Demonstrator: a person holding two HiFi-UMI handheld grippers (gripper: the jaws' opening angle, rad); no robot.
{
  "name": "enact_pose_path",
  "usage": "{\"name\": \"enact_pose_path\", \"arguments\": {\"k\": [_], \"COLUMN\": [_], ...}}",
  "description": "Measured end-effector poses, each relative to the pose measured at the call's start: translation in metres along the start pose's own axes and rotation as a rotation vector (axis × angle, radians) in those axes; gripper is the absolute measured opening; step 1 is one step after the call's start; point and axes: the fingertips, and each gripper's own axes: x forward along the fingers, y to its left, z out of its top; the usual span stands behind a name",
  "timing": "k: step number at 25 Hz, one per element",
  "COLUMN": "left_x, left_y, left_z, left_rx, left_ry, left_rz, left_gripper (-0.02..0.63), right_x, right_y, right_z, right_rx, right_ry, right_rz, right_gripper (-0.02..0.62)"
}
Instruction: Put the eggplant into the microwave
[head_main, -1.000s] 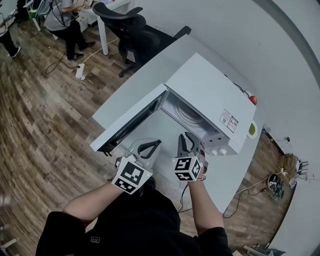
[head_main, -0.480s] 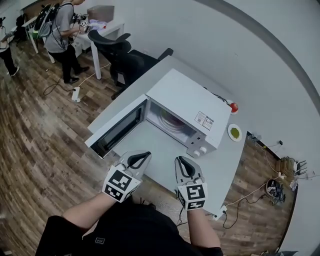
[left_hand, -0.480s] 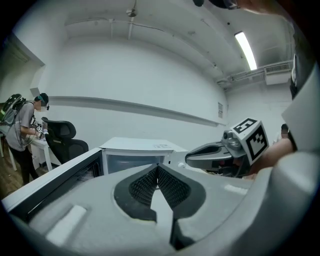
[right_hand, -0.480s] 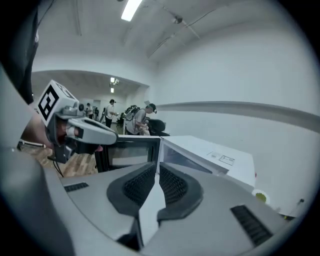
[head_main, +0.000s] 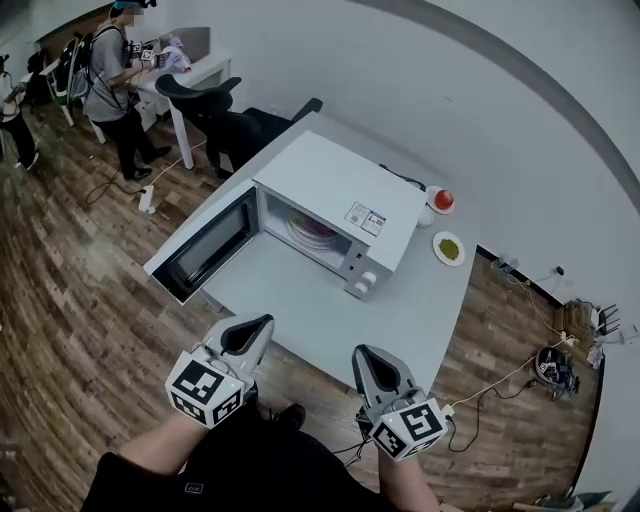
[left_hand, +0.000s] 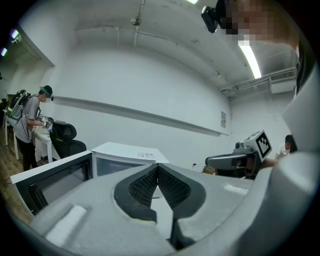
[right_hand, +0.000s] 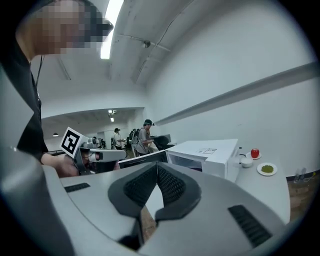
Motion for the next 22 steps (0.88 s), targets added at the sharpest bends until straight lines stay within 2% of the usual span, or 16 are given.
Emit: {"name": "enact_pose_path", "arguments": {"k": [4, 10, 22], "left_x": [-0.01, -0.016, -0.026], "left_y": [-0.022, -0.033, -0.023], "left_z": [0.005, 0.018, 0.032], "left_rx": [0.025, 0.076, 0.09], "left_ry": [-0.016, -0.048, -0.081], "left_rz": [-0.021, -0.067, -0.094], "left_gripper": [0.008, 0.008, 0.008], "right_x": [-0.025, -0.029, -0.013], "right_y": [0.009, 0.021, 0.035], "right_z": [0.011, 0.028, 0.033], "right_rx": [0.03, 0.042, 0.049], "right_ry": [-0.056, -0.126, -0.139], "right_rz": [0.023, -0.012, -0.017], "right_gripper": [0.015, 0.015, 0.014]}}
